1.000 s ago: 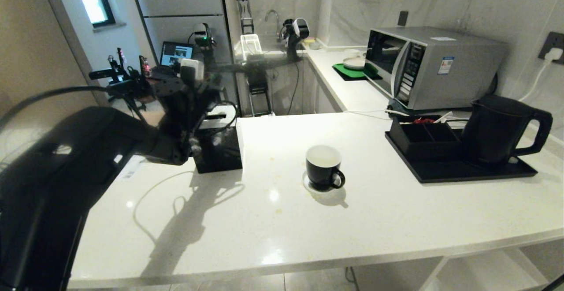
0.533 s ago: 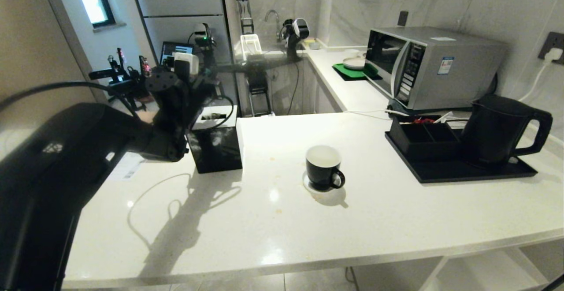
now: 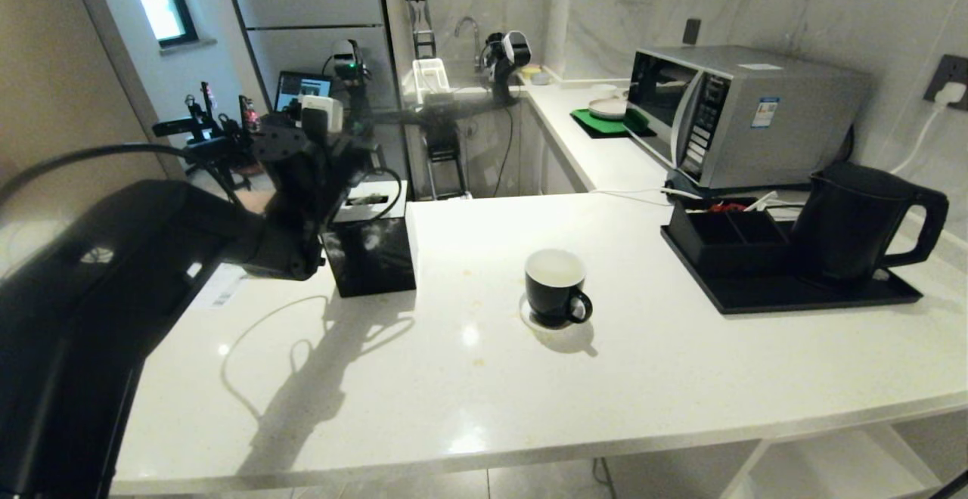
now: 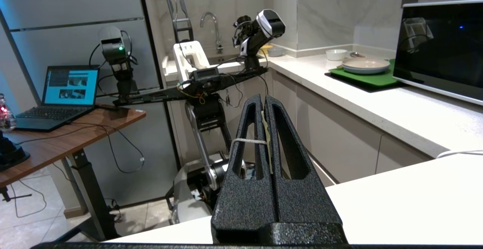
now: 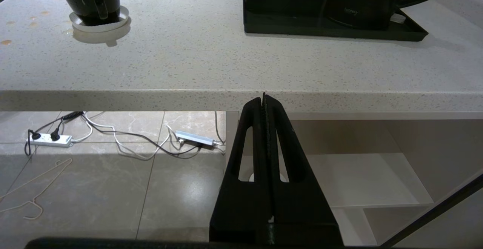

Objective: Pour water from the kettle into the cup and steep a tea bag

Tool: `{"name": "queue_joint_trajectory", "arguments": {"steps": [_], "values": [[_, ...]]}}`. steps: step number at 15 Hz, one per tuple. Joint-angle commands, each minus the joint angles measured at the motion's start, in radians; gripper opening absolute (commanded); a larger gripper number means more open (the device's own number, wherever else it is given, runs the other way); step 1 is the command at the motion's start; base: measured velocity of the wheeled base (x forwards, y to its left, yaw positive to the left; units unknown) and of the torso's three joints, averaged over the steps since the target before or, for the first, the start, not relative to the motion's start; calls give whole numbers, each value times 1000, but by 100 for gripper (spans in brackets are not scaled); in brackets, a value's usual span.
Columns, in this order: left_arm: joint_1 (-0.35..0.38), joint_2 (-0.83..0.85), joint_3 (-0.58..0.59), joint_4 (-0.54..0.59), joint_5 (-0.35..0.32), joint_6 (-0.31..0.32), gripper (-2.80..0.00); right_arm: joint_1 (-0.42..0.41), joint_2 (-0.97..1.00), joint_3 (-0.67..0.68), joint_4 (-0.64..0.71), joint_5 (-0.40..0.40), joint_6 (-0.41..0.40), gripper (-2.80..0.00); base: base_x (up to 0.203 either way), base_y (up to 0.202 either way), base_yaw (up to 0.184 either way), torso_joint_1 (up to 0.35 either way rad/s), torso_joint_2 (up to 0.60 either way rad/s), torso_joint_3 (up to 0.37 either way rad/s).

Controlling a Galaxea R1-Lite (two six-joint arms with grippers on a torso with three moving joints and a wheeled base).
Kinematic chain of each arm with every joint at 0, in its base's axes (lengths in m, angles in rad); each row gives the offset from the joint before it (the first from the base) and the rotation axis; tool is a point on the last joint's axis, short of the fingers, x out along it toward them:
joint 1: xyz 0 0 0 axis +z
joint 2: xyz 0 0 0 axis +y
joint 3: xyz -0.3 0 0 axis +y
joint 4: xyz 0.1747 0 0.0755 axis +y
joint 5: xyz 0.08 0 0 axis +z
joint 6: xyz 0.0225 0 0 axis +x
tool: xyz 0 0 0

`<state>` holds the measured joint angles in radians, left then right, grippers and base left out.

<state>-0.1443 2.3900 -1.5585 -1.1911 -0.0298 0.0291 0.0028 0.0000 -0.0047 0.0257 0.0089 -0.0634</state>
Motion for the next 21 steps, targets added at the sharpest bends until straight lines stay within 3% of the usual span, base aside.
{"name": "queue_joint_trajectory", "arguments": {"steps": [1,17,18,21], "values": [[0,8,0,-7,-1,0,-280,0,2,0,0,0,-1,-280,0,0,0,0,0,0],[2,9,0,-5,-7,0,-280,0,2,0,0,0,-1,-280,0,0,0,0,0,0],[0,9,0,-5,-8,0,0,0,2,0,0,0,-1,-280,0,0,0,0,0,0],[2,5,-2,-4,-7,0,0,0,2,0,0,0,-1,-280,0,0,0,0,0,0]]}}
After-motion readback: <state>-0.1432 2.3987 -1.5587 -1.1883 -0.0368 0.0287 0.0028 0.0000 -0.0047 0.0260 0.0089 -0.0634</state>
